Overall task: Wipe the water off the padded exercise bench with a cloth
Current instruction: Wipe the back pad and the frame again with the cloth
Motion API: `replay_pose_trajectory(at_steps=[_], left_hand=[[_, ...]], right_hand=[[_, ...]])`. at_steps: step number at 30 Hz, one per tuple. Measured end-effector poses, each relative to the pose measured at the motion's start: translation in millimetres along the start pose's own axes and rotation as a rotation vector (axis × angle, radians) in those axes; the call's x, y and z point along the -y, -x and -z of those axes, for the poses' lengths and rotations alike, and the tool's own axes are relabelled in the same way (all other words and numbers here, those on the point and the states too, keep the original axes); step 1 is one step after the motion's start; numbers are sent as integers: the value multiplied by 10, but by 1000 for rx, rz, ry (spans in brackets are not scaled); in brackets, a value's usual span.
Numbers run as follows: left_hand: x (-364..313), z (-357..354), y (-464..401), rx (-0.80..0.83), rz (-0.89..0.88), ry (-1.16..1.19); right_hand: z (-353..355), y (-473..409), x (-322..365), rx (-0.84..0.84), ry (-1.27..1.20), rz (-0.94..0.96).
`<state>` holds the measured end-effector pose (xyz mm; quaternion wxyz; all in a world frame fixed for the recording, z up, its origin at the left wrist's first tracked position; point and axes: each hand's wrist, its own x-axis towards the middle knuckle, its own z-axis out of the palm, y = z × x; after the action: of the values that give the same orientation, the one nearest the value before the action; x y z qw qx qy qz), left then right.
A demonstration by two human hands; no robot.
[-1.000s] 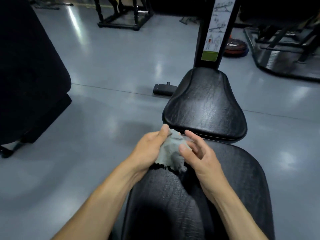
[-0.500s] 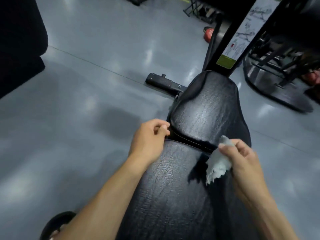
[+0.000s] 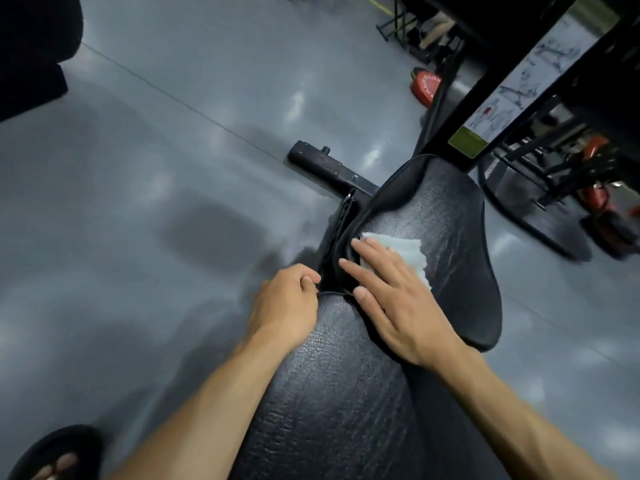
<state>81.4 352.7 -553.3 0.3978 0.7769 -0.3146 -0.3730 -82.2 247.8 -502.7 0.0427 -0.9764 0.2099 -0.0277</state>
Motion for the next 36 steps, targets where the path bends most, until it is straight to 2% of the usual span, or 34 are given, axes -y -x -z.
replay_pose_trajectory(at_steps=[4,6,8,10,12,14,18,19,20,22,24,26,30,36], left_hand=[[25,-40,-83,5,-13,-3],[9,-35,-103,-6,-26,-9],[7,-53,-123,-6,-26,-14],[4,-76,-144,-3,-22,-4],[2,-96,-167,0,-22,24],[-8,-106,-181,11,-14,54],[-8,-120,-227,20,-28,91],[-11,-118,-228,14,-23,103],[-20,-118,-223,13,-12,110],[-31,-106,-192,0,10,105],[-41,-94,-160,-16,24,97],[-40,-95,-153,-25,40,99],[-25,-90,-165,-25,60,117],[-28,45,-193,-31,132,289]], right_hand=[[118,-160,-220,112,-84,98],[215,-352,-488,104,-73,89],[271,-593,-819,28,-17,-26],[290,-812,-1046,-40,20,-224],[246,-964,-1061,-58,69,-341],[171,-1000,-802,-20,92,-262],[-13,-773,-146,198,58,202],[1,-781,-133,251,65,260],[58,-839,-188,274,42,243],[173,-1039,-468,209,9,64],[298,-1182,-785,121,91,-151],[329,-1232,-947,130,175,-279],[296,-1269,-843,148,143,-249],[257,-1146,-520,225,88,-27]])
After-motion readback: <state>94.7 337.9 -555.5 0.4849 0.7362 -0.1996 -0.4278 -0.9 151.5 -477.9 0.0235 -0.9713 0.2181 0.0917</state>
